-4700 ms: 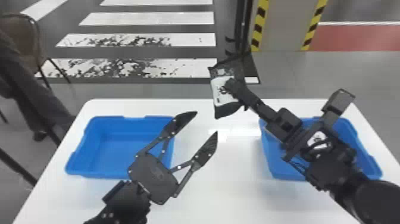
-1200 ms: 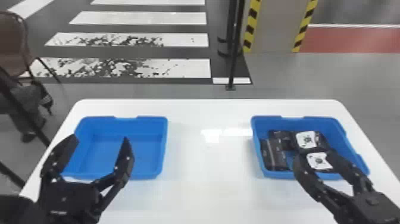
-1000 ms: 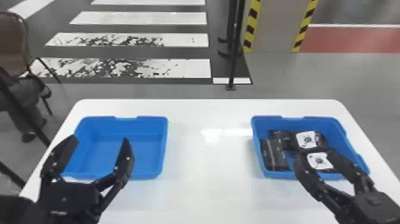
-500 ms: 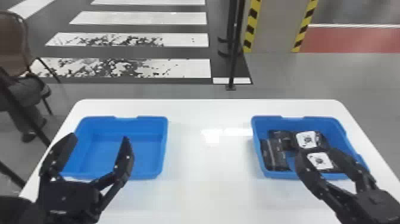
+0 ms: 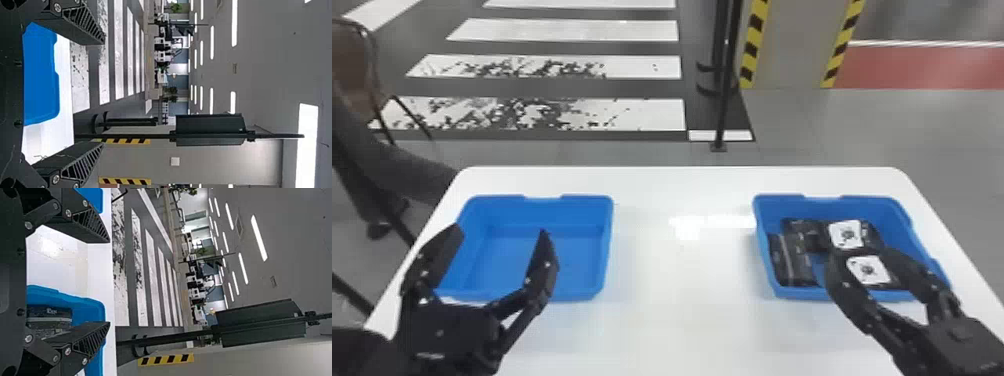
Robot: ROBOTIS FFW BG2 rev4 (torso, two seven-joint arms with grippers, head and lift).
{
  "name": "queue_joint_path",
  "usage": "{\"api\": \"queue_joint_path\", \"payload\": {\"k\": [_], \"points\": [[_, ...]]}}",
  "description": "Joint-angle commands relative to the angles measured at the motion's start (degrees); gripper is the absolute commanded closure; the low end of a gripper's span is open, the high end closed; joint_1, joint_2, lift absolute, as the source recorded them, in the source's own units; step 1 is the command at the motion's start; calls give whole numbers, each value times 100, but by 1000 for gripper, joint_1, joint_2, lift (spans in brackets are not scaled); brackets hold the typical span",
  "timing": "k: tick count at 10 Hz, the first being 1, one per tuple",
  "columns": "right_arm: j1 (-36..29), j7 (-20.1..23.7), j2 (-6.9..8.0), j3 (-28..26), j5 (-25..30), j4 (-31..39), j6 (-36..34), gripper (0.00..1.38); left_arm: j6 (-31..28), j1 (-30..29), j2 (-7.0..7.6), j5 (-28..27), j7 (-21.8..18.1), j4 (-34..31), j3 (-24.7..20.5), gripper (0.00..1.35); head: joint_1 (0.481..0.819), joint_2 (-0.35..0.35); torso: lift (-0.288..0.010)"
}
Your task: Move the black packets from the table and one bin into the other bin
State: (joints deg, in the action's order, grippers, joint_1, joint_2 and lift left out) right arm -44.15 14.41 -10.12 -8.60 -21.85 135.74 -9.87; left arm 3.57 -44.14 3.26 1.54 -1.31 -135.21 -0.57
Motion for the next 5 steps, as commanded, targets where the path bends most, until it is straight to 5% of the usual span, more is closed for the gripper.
{"api": "queue_joint_path", "payload": {"k": [1, 5], "points": [[0, -8, 1, 3, 2, 3, 3, 306, -5, -2, 0, -6, 0, 0, 0, 121, 695, 1, -110], [-42, -17, -7, -43, -9, 59, 3, 306, 51, -16, 0, -52, -9, 0, -57, 121, 695, 2, -110]]}}
